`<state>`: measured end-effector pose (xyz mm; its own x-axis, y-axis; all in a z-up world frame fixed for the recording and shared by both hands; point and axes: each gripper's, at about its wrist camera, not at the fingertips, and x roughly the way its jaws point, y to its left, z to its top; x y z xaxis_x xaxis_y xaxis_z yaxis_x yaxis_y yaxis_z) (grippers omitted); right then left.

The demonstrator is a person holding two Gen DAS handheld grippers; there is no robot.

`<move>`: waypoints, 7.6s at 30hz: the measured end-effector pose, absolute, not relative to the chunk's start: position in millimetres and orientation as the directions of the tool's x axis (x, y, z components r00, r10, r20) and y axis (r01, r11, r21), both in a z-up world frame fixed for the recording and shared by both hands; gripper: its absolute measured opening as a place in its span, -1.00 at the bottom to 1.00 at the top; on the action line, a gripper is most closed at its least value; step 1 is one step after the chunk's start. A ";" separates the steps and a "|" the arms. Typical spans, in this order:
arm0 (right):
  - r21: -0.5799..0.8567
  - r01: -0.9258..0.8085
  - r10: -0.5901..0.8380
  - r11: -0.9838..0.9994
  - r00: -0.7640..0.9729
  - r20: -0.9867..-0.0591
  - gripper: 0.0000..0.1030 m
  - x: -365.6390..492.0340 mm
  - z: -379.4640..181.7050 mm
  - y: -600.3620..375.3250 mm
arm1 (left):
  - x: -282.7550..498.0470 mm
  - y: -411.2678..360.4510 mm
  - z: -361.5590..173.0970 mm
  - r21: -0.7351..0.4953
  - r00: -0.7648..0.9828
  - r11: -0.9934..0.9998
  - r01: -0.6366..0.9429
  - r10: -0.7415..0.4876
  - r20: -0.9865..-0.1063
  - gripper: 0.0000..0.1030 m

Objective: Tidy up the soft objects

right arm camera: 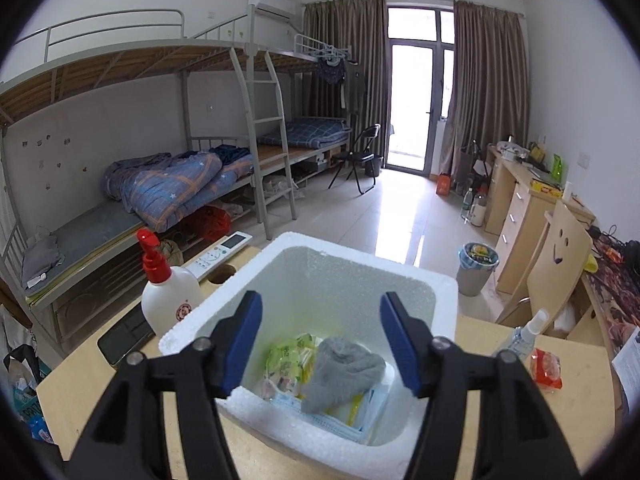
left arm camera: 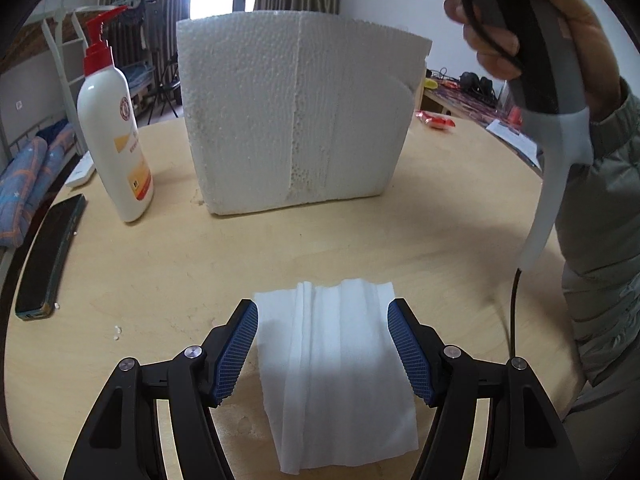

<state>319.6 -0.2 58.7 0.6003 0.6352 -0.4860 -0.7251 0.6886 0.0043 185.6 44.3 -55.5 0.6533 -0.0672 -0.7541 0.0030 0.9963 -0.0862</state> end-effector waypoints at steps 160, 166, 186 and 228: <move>0.026 -0.548 0.541 0.836 0.814 -0.211 0.99 28.9 18.8 -187.9 | 175.5 42.5 96.6 0.013 0.951 0.993 -0.120 0.118 -0.285 0.98; 0.024 -0.566 0.559 0.824 0.805 -0.197 0.99 17.2 15.3 -188.1 | 148.4 41.9 92.0 0.023 0.956 0.994 -0.106 0.108 -0.274 0.98; 0.004 -0.574 0.564 0.819 0.803 -0.194 0.99 -6.4 1.9 -176.9 | 52.1 36.4 69.8 0.018 0.971 0.997 -0.072 0.074 -0.228 0.98; -0.039 -0.494 0.486 0.869 0.865 -0.125 0.99 -2.1 -33.8 -145.5 | -35.2 18.1 1.3 -0.003 0.969 0.984 -0.179 0.175 -0.172 0.98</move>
<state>-2.1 -145.5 -33.8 0.8648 0.4862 -0.1251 -0.4940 0.8686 -0.0388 -35.2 18.1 1.3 0.9694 0.1754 -0.1720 -0.1786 0.9839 -0.0030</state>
